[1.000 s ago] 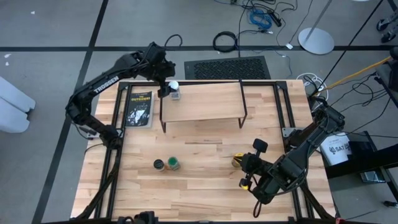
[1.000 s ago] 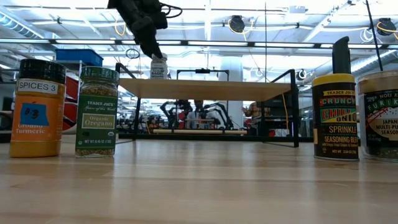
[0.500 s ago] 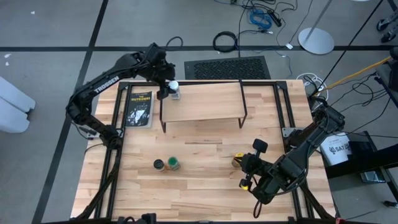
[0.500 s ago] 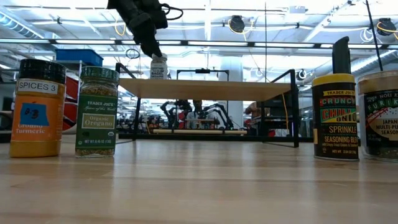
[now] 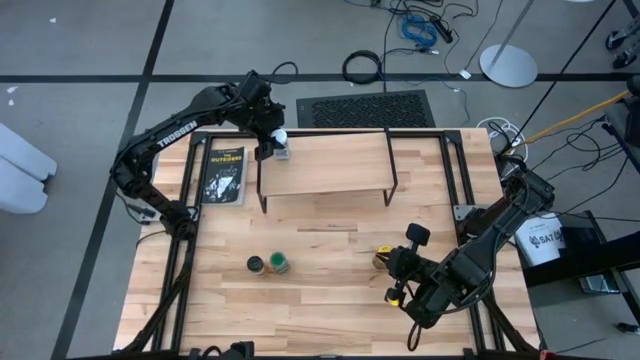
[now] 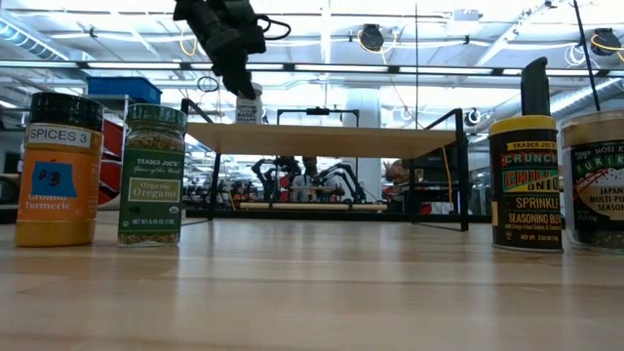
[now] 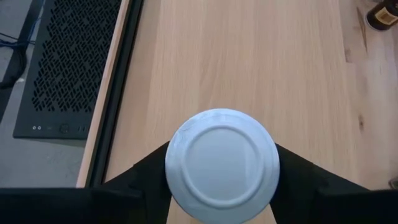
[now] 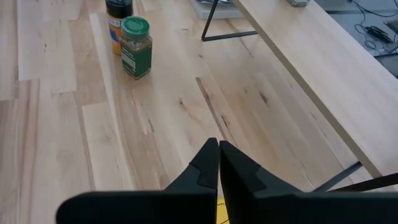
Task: Shelf spices
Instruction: Remove the white seasoning bottle from the shelf
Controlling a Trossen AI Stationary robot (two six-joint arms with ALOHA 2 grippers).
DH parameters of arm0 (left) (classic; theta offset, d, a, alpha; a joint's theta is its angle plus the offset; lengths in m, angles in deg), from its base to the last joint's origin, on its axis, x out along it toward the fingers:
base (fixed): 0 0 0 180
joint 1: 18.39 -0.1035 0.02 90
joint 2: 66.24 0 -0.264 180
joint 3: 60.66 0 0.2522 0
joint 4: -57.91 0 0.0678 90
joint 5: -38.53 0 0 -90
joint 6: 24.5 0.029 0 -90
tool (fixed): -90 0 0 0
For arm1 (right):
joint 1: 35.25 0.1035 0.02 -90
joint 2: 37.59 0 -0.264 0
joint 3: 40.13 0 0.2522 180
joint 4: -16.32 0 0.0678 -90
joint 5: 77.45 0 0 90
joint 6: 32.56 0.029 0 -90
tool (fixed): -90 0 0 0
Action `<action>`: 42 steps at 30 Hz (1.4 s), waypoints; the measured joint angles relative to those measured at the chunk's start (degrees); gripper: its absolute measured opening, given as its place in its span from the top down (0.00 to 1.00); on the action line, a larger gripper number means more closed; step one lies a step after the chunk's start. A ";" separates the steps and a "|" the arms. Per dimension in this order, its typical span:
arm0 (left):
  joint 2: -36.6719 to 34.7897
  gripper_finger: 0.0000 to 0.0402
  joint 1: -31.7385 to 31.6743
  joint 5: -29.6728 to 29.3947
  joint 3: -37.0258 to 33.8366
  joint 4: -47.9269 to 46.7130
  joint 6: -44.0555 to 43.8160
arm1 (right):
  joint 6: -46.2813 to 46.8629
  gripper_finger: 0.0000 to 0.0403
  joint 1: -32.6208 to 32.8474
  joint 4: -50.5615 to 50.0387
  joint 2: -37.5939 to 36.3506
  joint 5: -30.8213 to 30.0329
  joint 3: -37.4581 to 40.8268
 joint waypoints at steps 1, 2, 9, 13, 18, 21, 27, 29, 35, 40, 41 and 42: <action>0.00 0.48 0.09 -0.02 0.00 0.00 -0.04 | 0.00 1.00 -0.01 0.00 0.00 0.00 0.00; -0.02 0.48 0.24 -0.04 0.00 0.01 -0.03 | 0.00 1.00 -0.18 0.02 0.00 -0.04 0.00; -1.86 0.48 2.48 -0.11 -0.03 -0.12 -0.23 | -0.02 1.00 -1.60 1.42 0.00 -1.65 0.02; -4.71 0.48 4.60 -0.08 -0.02 0.28 -2.58 | -0.90 1.00 -3.06 2.70 0.00 -4.64 0.02; -9.13 0.48 8.74 0.13 -0.02 1.76 -5.53 | -4.90 0.99 -5.57 6.28 0.00 -5.90 0.02; -11.23 0.48 12.14 0.29 -0.02 3.60 -7.64 | -9.16 0.95 -7.29 10.46 0.00 -5.84 0.02; -13.42 0.48 19.92 0.52 -0.02 8.13 -11.78 | -22.52 0.76 -10.60 23.46 0.02 -2.31 0.02; -13.44 0.48 22.47 0.51 -0.02 9.60 -13.06 | -26.35 0.69 -11.70 27.96 0.02 -0.34 0.02; -13.12 0.48 29.62 0.47 -0.02 13.77 -16.19 | -35.48 0.49 -14.32 35.02 0.06 1.60 -1.05; -13.09 0.48 34.51 -0.58 -0.02 15.85 -18.28 | -42.56 0.36 -16.65 37.83 0.02 1.53 -4.14; -13.09 0.48 35.44 -1.13 -0.02 15.92 -18.26 | -44.00 0.34 -17.00 38.42 0.02 1.62 -4.55; -13.09 0.48 36.33 -2.02 -0.02 15.84 -18.26 | -45.00 0.32 -17.34 39.75 0.02 1.73 -4.79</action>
